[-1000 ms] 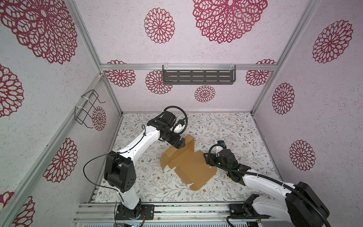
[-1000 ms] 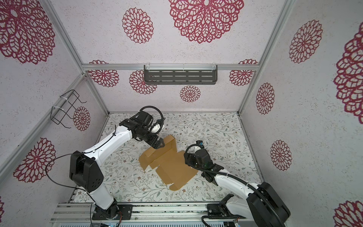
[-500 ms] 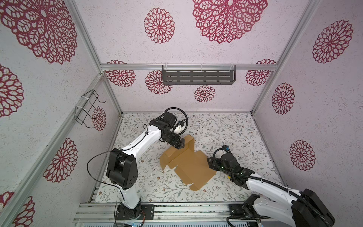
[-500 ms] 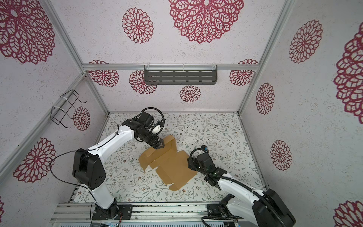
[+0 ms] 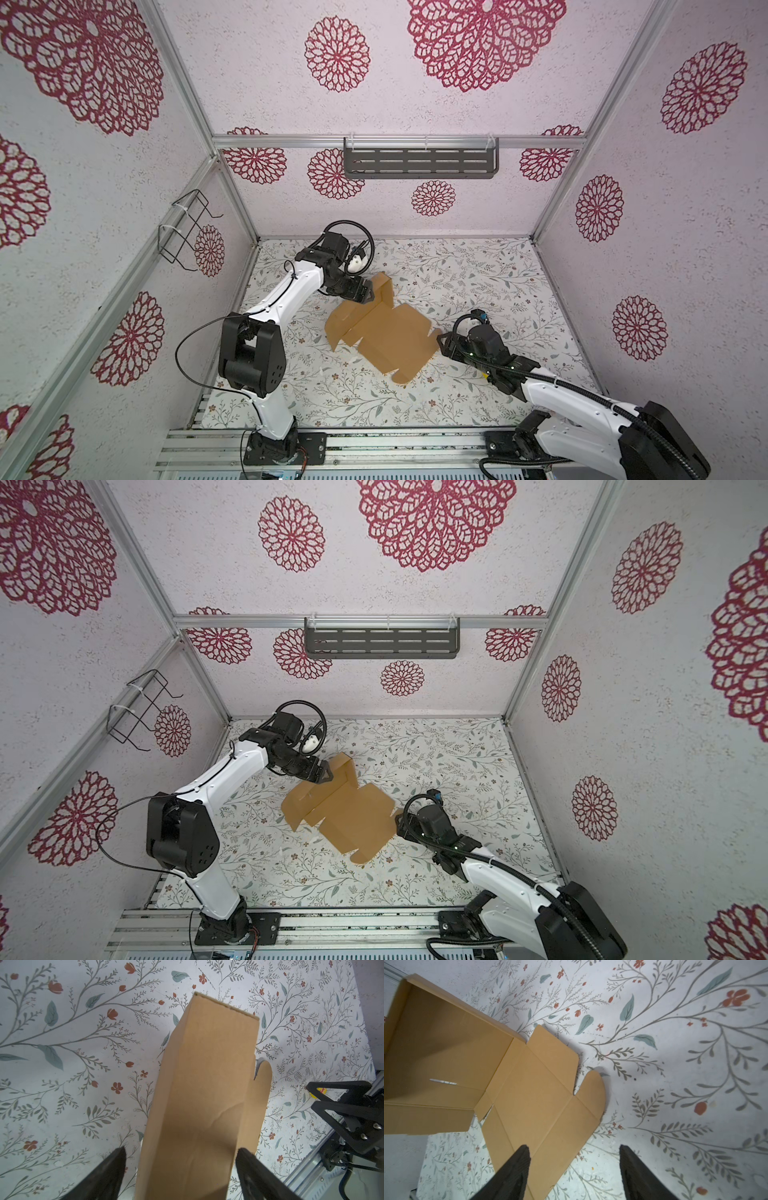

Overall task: Assemble paper box
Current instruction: Turn over the paper box at the center of the table.

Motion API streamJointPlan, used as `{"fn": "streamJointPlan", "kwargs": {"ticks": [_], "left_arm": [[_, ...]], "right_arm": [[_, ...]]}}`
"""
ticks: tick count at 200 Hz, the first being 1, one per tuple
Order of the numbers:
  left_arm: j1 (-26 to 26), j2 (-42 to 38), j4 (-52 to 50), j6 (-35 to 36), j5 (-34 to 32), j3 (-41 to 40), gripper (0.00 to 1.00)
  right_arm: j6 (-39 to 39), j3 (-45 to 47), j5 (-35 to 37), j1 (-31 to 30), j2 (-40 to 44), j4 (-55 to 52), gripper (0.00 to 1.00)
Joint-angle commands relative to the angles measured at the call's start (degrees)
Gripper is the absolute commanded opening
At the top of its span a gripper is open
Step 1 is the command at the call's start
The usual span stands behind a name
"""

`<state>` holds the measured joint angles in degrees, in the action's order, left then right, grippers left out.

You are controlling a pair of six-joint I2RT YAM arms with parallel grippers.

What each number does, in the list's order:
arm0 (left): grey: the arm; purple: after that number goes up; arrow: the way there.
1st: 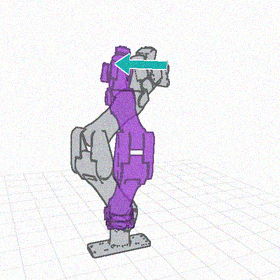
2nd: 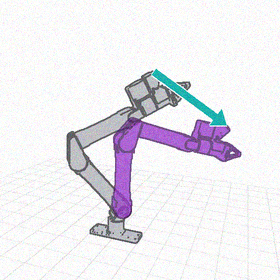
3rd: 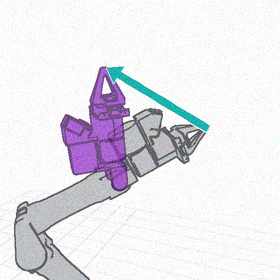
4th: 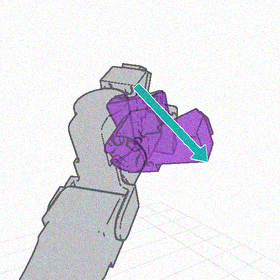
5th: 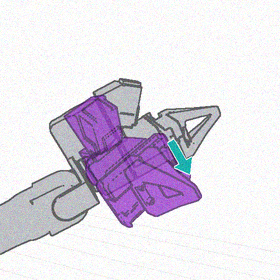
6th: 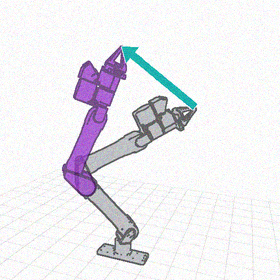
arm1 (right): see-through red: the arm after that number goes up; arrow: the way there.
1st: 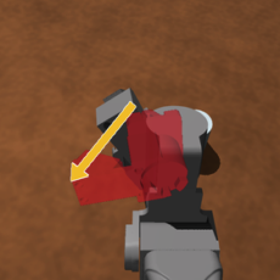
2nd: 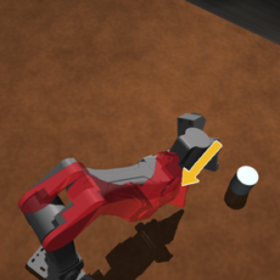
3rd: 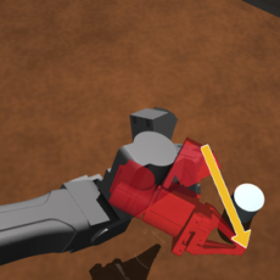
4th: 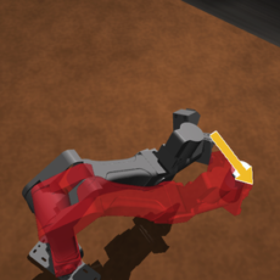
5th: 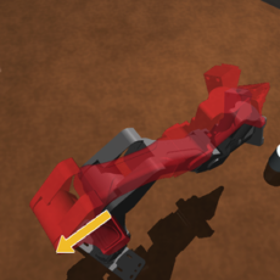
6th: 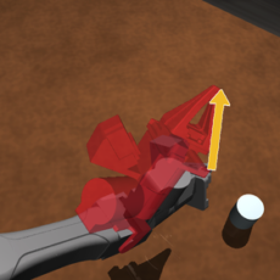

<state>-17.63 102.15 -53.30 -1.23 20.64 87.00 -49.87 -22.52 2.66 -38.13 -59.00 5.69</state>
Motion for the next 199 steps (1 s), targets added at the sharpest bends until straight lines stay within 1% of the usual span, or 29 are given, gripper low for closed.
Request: {"fn": "streamJointPlan", "kwargs": {"ticks": [1, 31, 54, 80, 126, 199], "left_arm": [[0.9, 0.4, 1.8, -1.3, 1.8, -0.9, 0.87], [2.7, 0.3, 2.9, -2.3, 3.1, -2.2, 0.85], [3.8, 0.3, 3.1, -2.6, 3.7, -2.5, 0.83], [5.0, 0.8, 3.5, -3.7, 5.7, -2.9, 0.79], [7.7, 1.3, 4.8, -5.9, 9.5, -4.0, 0.76], [10.3, 1.9, 5.9, -8.2, 13.8, -4.9, 0.73]], "right_arm": [[-5.4, 1.6, -2.6, 0.1, 2.8, 3.4, 0.71], [-10.7, 6.6, -4.8, 0.1, 1.3, 14.6, 0.71], [-12.5, 6.1, -6.1, 0.0, -2.6, 16.9, 0.71], [-13.3, 6.3, -7.2, -0.1, -6.4, 20.8, 0.71], [-14.6, 6.6, -8.0, -0.2, -9.3, 25.6, 0.71], [-16.7, 6.2, -9.2, -0.3, -15.3, 31.2, 0.70]]}}
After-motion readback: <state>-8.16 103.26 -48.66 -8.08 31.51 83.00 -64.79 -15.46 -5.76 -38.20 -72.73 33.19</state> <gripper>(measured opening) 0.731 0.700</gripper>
